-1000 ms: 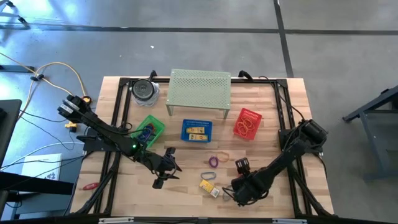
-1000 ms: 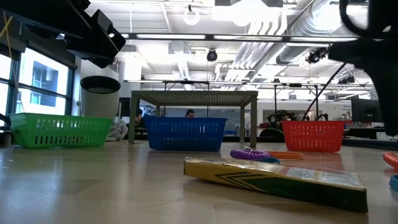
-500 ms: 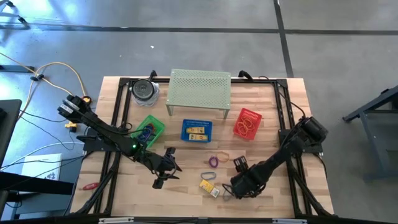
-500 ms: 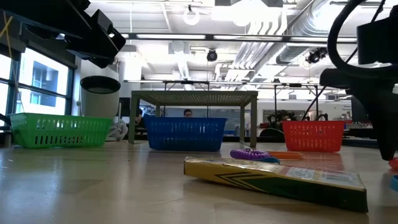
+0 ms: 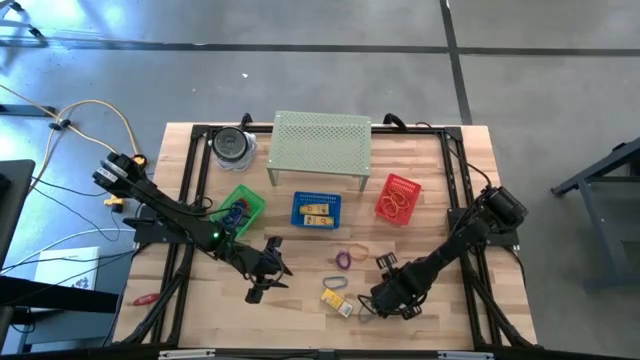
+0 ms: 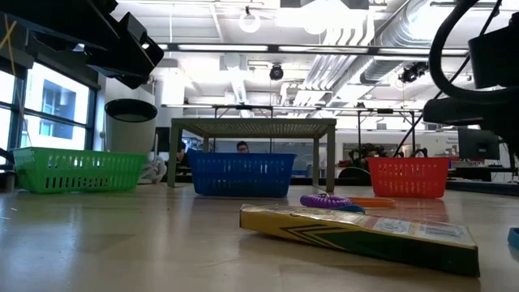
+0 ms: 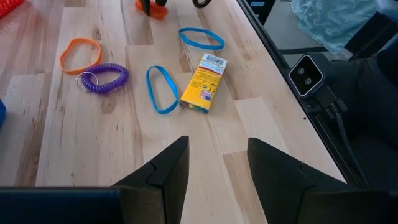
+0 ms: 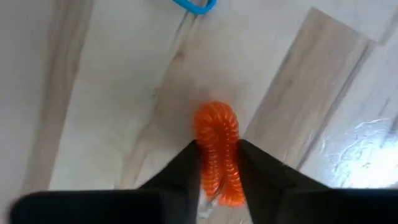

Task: Pick & Place Office Desk Supplies
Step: Put the orange spring keychain into the green bin

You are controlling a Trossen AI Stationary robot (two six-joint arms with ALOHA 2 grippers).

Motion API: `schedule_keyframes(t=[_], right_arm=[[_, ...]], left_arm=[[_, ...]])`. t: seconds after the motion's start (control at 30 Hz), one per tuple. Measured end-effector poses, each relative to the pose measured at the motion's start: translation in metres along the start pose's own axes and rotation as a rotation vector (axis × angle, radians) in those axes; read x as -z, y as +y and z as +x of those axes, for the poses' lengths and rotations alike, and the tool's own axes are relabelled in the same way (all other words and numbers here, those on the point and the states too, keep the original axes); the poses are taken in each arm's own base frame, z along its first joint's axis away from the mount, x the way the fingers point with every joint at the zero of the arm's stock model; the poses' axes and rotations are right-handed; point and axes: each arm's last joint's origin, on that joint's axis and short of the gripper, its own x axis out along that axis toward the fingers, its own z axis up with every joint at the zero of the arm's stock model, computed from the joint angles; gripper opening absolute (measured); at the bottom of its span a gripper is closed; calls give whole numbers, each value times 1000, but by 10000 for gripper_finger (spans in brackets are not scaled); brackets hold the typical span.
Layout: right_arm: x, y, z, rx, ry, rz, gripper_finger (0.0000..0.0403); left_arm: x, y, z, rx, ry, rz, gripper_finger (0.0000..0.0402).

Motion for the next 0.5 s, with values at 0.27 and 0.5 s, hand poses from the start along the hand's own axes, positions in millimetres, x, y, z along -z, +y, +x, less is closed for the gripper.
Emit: schedule_keyframes(t=[0.27, 0.5], right_arm=[[-4, 2, -3, -7, -28, 62, 17], [-30, 17, -26, 157, -281, 105, 9]], left_arm=[[0, 0, 0, 1, -2, 0, 158], [-1, -3, 20, 26, -99, 44, 158]])
